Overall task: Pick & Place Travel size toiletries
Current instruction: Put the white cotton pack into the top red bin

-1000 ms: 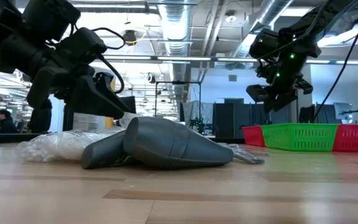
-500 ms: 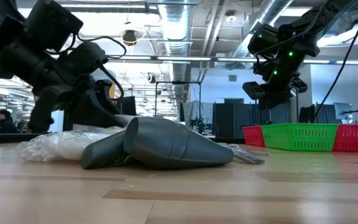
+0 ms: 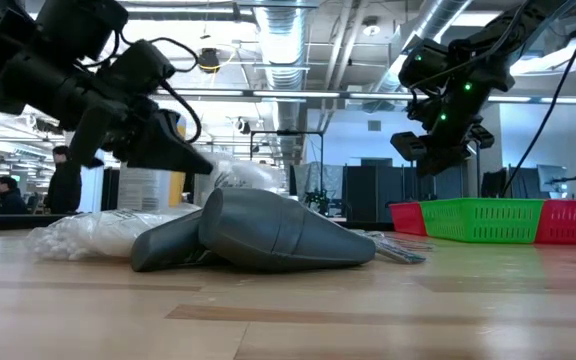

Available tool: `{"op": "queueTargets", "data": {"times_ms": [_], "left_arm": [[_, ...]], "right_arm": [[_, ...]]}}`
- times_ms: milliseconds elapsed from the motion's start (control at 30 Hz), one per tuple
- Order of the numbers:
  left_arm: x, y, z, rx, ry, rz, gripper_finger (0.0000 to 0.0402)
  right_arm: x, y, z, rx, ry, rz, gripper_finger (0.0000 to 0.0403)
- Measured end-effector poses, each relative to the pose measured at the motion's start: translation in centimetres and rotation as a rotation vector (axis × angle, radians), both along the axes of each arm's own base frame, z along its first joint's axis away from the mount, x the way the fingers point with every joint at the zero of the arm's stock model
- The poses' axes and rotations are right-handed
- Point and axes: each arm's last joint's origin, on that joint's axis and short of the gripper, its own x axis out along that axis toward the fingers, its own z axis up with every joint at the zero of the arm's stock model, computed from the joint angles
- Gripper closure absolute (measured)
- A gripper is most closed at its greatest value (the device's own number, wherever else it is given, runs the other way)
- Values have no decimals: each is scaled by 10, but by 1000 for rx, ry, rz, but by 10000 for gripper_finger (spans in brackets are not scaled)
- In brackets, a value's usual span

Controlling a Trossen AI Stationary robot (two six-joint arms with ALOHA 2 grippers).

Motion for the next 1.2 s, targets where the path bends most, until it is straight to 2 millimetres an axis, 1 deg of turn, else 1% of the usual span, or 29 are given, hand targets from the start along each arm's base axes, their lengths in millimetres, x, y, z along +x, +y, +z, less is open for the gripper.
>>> {"op": "queueTargets", "data": {"times_ms": [133,233,367,500,600,733,900,1033,1200], "left_arm": [[-1,0,10,-10,-47,4,401],[-3,2,20,-9,-95,38,401],[-7,4,35,-15,-176,86,401],[-11,10,50,-91,-269,156,401],[-14,15,58,-128,-316,183,401],[-14,24,63,-158,-349,210,401],[-5,32,74,-202,-380,177,401],[1,41,80,-195,-398,214,401],[6,51,84,-235,-407,176,401]], "right_arm": [[1,2,0,0,-1,10,274],[5,7,1,-5,-5,43,274],[13,18,3,-28,2,129,274],[22,30,5,-41,-28,212,274],[29,37,7,-28,-54,309,274],[36,44,11,-22,-98,414,274],[44,52,15,-14,-151,539,274],[49,58,18,-5,-188,646,274],[49,68,32,-31,-252,766,274]]}}
